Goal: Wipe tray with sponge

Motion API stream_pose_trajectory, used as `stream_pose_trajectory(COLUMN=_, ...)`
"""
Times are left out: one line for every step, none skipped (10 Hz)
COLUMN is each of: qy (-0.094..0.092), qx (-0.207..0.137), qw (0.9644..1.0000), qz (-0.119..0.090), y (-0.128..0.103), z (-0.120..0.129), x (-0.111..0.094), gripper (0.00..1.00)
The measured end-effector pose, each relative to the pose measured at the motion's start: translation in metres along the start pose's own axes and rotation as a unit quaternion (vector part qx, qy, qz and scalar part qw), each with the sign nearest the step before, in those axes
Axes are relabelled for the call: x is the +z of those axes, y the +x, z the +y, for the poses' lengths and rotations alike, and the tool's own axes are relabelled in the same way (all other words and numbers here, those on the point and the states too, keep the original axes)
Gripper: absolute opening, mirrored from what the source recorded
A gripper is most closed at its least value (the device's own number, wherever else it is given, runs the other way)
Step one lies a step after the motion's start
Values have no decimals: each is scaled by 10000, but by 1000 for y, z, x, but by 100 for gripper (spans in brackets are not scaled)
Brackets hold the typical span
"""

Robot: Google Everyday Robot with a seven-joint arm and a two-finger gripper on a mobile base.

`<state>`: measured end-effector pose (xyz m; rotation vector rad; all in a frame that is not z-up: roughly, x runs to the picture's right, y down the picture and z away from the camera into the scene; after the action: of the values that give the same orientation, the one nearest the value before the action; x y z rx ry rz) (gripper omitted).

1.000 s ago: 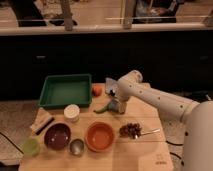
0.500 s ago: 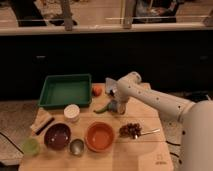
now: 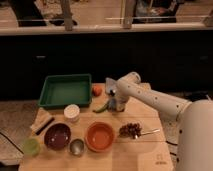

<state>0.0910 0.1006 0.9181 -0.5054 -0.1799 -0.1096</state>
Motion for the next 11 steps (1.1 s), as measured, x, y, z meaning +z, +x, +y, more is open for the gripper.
stream_pose_trajectory(qy=30, qx=-31, qw=10000, qz=10, y=0, z=-3, x=-5, gripper=0)
stream_pose_trajectory(qy=50, qx=-52, qw=10000, qz=19, y=-1, z=-5, x=-9, gripper=0)
stream_pose_trajectory(qy=85, qx=-94, qw=9999, qz=37, y=-1, z=-8, x=-16, gripper=0)
stream_pose_trajectory(qy=111, qx=-142, qw=9998, qz=49, y=-3, z=-11, x=-22, gripper=0)
stream_pose_trajectory(qy=145, qx=-193, qw=9997, qz=62, y=-5, z=-13, x=-30, gripper=0)
stream_pose_trajectory(qy=193, qx=-253, qw=9995, qz=81, y=-6, z=-16, x=-41, gripper=0)
stream_pose_trajectory(qy=230, qx=-299, qw=9992, qz=106, y=-7, z=-18, x=-49, gripper=0)
stream_pose_trajectory(qy=273, qx=-336, qw=9990, qz=146, y=-8, z=-20, x=-56, gripper=0)
stream_pose_trajectory(qy=305, qx=-355, qw=9987, qz=181, y=-9, z=-20, x=-64, gripper=0)
stream_pose_trajectory(qy=344, qx=-376, qw=9984, qz=227, y=-10, z=-22, x=-72, gripper=0)
stream_pose_trajectory(qy=413, qx=-413, qw=9978, qz=306, y=-11, z=-24, x=-83, gripper=0)
